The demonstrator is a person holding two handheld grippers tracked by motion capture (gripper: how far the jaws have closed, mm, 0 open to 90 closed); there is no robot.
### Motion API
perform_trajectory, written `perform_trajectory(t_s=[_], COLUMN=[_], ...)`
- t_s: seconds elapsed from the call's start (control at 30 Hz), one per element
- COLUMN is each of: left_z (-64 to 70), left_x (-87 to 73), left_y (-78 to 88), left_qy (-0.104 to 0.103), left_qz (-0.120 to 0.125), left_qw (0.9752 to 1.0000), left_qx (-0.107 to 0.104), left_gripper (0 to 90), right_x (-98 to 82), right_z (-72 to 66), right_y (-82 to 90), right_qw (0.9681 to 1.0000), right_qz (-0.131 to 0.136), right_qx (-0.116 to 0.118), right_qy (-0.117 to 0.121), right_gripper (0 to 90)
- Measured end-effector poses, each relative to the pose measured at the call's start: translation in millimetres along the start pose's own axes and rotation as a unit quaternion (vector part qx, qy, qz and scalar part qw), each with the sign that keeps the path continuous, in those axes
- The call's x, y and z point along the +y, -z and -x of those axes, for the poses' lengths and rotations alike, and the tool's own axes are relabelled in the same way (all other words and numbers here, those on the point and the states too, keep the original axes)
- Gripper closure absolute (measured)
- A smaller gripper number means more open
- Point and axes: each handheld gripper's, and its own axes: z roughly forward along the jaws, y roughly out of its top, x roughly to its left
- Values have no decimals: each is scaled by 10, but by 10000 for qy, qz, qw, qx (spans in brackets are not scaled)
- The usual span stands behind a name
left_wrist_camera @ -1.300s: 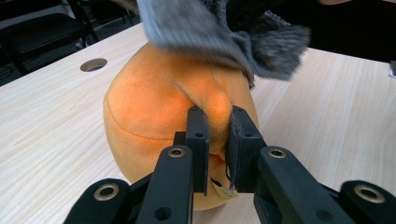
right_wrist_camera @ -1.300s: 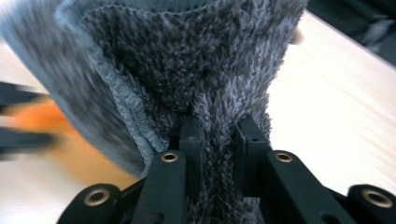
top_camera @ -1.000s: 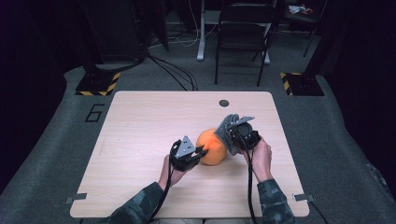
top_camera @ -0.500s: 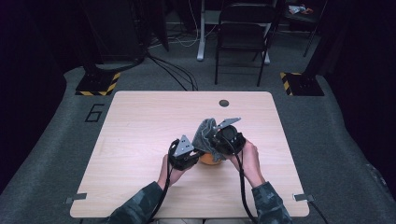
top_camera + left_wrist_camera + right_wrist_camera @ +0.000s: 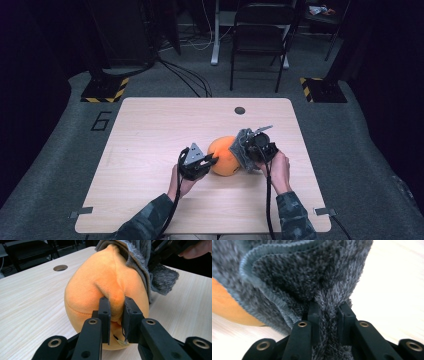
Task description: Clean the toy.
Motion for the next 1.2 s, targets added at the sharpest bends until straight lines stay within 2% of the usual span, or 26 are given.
perform_trajectory(t_s=[0.1,0.17,0.2,0.3,0.37,0.5,0.6,0.7,0.77,0.83,0.87,0.93,1.0,1.03,1.2], left_z=[-16,-20,-22,-21,-30,-48,-28,-4,16,36,38,5,-38,-67,-238], left_x=[-2,-1,-2,-6,-5,16,69,127,150,140,128,115,106,103,59], left_y=[6,13,17,9,4,6,24,30,9,-43,-66,-94,-100,-94,-64], left_qy=[21,40,32,53,18,43,-157,-414,-691,-979,-1035,-921,-792,-755,-284], left_qz=[-20,-60,-74,-52,-67,-81,-76,-2,-48,-206,-217,-193,-177,-194,-221], left_qw=[10000,10000,10000,10000,10000,9999,9995,9984,9969,9942,9935,9946,9954,9953,9970], left_qx=[22,11,22,61,58,63,278,394,378,386,411,428,500,569,692], left_gripper=[776,768,765,740,701,560,437,387,400,506,566,642,663,669,669], right_x=[41,70,78,68,46,39,30,31,32,28,27,23,29,35,14], right_z=[20,-38,-61,-163,-214,-263,-275,-292,-298,-299,-301,-285,-247,-223,-42], right_y=[116,177,182,76,-18,-56,-76,-81,-81,-85,-85,-89,-70,-48,96], right_qw=[9984,9966,9964,9971,9977,9979,9980,9977,9975,9973,9974,9974,9970,9970,9977], right_qz=[318,483,461,384,414,450,439,466,479,504,500,532,616,639,663], right_qx=[459,663,711,629,474,304,279,283,278,280,270,272,305,287,70], right_qy=[-74,-39,4,165,262,342,362,405,442,450,440,396,357,342,73], right_gripper=[757,757,757,759,762,763,763,763,762,762,761,758,745,744,743])
